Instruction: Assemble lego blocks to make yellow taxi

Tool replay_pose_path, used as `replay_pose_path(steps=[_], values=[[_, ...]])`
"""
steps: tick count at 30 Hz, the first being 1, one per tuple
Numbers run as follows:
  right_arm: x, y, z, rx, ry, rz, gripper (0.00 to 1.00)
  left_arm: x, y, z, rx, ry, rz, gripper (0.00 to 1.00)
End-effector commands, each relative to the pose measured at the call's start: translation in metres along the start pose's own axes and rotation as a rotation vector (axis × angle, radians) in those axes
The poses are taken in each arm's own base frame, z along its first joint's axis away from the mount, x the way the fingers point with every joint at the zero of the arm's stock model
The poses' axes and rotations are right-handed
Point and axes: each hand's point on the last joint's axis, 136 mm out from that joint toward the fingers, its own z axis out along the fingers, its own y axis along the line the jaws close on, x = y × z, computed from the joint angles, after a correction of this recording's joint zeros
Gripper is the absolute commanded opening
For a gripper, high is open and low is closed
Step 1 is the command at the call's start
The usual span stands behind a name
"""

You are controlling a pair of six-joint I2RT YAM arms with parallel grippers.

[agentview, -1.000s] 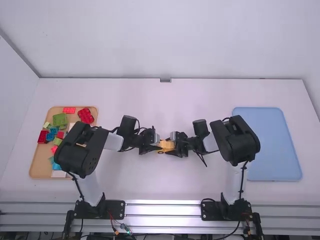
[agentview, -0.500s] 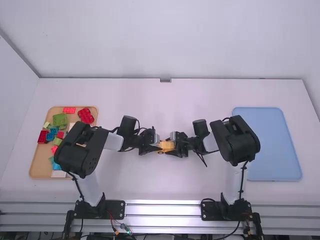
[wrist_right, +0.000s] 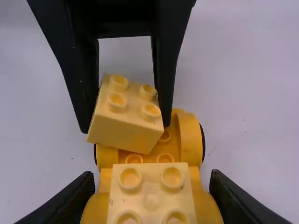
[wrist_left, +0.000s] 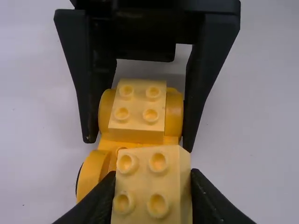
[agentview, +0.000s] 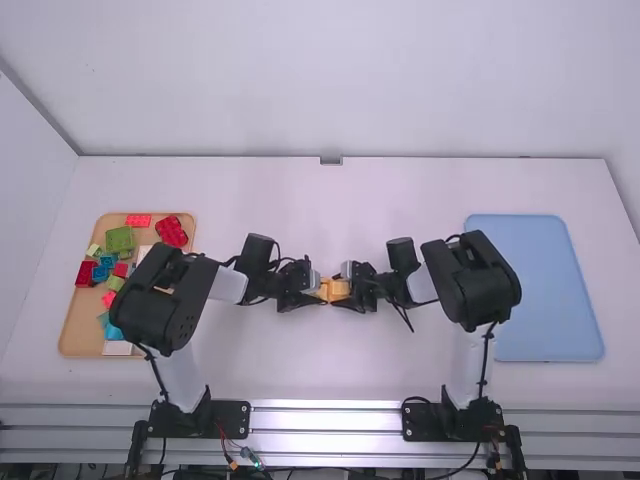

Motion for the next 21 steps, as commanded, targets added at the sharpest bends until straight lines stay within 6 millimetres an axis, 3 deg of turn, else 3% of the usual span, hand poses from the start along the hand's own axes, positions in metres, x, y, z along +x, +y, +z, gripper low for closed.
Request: replay_pose_path(steps=[1, 12, 21], values=[[0.010, 0.007, 0.002, -0.012, 0.026, 0.034, 0.56, 0.006, 0.002, 0.001, -0.013, 0.023, -0.003, 0.34], [0.010, 0.006, 0.001, -0.009, 0.026, 0.036, 0.57, 0.002, 0.003, -0.001, -0.017, 0.018, 0.000, 0.26], [0.011, 0.008, 0.001, -0.013, 0.028, 0.043, 0.58, -0.017, 0.010, -0.009, -0.051, -0.007, -0.009, 0.23]])
